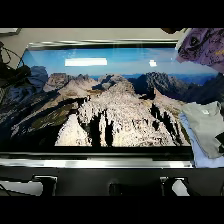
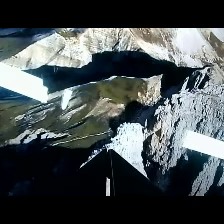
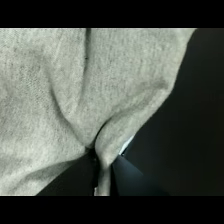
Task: Fold the clothes and pants, and hang the long-sleeved shirts on hangers.
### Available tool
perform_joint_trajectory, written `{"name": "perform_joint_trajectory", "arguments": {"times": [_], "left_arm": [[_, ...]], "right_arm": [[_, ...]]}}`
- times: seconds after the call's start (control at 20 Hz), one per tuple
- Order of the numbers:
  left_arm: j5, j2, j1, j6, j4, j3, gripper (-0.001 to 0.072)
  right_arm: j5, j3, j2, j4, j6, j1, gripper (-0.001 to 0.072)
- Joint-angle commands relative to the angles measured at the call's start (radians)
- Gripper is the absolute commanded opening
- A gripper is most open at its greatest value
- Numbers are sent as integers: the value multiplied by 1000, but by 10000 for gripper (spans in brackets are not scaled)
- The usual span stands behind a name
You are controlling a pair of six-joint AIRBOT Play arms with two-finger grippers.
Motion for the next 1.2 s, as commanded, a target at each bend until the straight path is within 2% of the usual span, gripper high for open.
{"name": "perform_joint_trajectory", "arguments": {"times": [0.0,0.35,0.4,0.45,0.5,0.55,0.65,0.7,0.75,0.8,0.9,1.0,1.1,1.15], "left_arm": [[-3,0,1,0,0,0,23],[-3,0,1,0,0,0,23],[-2,0,1,0,0,0,22],[-3,0,1,0,0,0,22],[-3,0,1,0,0,0,23],[-9,0,1,0,0,0,23],[-25,1,1,0,0,0,23],[-30,2,1,4,-1,0,23],[-28,5,1,22,-2,0,22],[-21,10,1,40,-6,0,22],[3,31,1,107,-26,0,22],[21,64,1,138,-47,-1,22],[77,127,-3,115,-47,-46,22],[124,178,-11,122,-46,-105,21]], "right_arm": [[24,-13,1,-37,0,0,31],[69,-13,1,-73,4,0,33],[72,-13,1,-79,4,0,65],[72,-13,1,-89,4,0,180],[68,-10,1,-92,2,0,340],[54,2,1,-90,-3,0,423],[-3,71,2,-29,-25,0,417],[-56,123,1,58,-62,0,407],[-122,171,1,177,-114,0,336],[-191,217,1,314,-163,9,301],[-281,270,0,468,-222,97,276],[-319,278,-7,518,-266,260,186],[-315,278,-28,519,-302,461,65],[-318,278,-42,505,-306,570,57]]}}
